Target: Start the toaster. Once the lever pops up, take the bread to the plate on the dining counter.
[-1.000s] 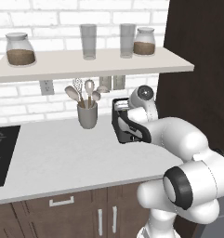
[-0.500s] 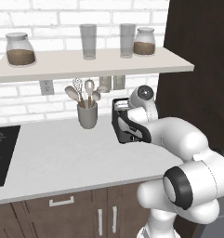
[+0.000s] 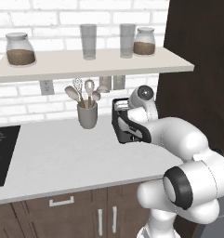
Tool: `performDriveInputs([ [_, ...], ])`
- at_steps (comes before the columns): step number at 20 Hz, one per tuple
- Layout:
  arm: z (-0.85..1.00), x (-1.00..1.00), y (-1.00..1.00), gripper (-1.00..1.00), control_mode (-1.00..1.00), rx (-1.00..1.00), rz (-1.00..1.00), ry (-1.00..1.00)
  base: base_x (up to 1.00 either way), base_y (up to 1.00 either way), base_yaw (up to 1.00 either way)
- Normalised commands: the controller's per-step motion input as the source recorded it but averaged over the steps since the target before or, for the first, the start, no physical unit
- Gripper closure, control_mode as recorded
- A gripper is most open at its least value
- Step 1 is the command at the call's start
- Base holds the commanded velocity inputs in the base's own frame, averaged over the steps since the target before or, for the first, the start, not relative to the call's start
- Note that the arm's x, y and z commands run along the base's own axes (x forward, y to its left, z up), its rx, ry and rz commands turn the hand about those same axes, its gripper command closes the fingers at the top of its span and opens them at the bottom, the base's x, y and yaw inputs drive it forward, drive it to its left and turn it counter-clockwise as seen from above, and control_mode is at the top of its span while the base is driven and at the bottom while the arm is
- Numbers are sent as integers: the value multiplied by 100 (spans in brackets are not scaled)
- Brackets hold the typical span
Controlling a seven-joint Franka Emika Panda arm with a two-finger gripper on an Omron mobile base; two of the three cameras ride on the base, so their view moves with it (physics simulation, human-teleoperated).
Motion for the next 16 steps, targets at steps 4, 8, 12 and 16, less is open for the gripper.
performDriveInputs([
  [4,0,0,0,-100,-100,0,0,0,0,0,0],
  [8,0,0,0,-100,-100,0,0,0,0,0,0],
  [12,0,0,0,-100,-100,0,0,0,0,0,0],
  [16,0,0,0,-100,-100,0,0,0,0,0,0],
])
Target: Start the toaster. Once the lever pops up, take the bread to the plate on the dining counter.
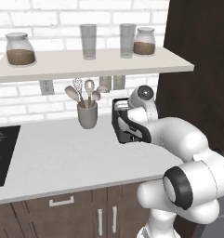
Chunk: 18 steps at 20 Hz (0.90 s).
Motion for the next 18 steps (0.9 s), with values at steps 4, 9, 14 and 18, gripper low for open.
performDriveInputs([
  [4,0,0,0,-100,-100,0,0,0,0,0,0],
  [9,0,0,0,-100,-100,0,0,0,0,0,0],
  [14,0,0,0,-100,-100,0,0,0,0,0,0],
  [18,0,0,0,-100,-100,0,0,0,0,0,0],
])
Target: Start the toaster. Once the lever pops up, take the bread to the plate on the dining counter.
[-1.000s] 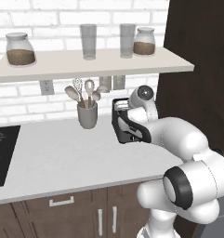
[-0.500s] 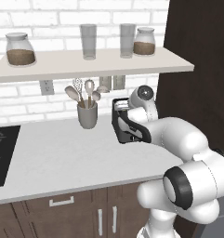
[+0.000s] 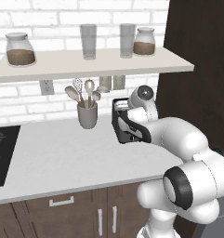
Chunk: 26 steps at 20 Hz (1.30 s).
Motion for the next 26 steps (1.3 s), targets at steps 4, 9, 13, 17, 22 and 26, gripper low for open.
performDriveInputs([
  [4,0,0,0,-100,-100,0,0,0,0,0,0],
  [9,0,0,0,-100,-100,0,0,0,0,0,0],
  [13,0,0,0,-100,-100,0,0,0,0,0,0],
  [17,0,0,0,-100,-100,0,0,0,0,0,0],
  [22,0,0,0,-100,-100,0,0,0,0,0,0],
  [26,0,0,0,-100,-100,0,0,0,0,0,0],
])
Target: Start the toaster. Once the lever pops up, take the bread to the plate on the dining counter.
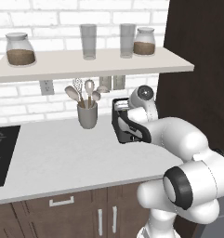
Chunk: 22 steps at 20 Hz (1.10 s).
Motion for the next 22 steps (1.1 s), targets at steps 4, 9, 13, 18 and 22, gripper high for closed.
performDriveInputs([
  [4,0,0,0,-100,-100,0,0,0,0,0,0],
  [9,0,0,0,-100,-100,0,0,0,0,0,0],
  [13,0,0,0,-100,-100,0,0,0,0,0,0],
  [18,0,0,0,-100,-100,0,0,0,0,0,0],
  [22,0,0,0,-100,-100,0,0,0,0,0,0],
])
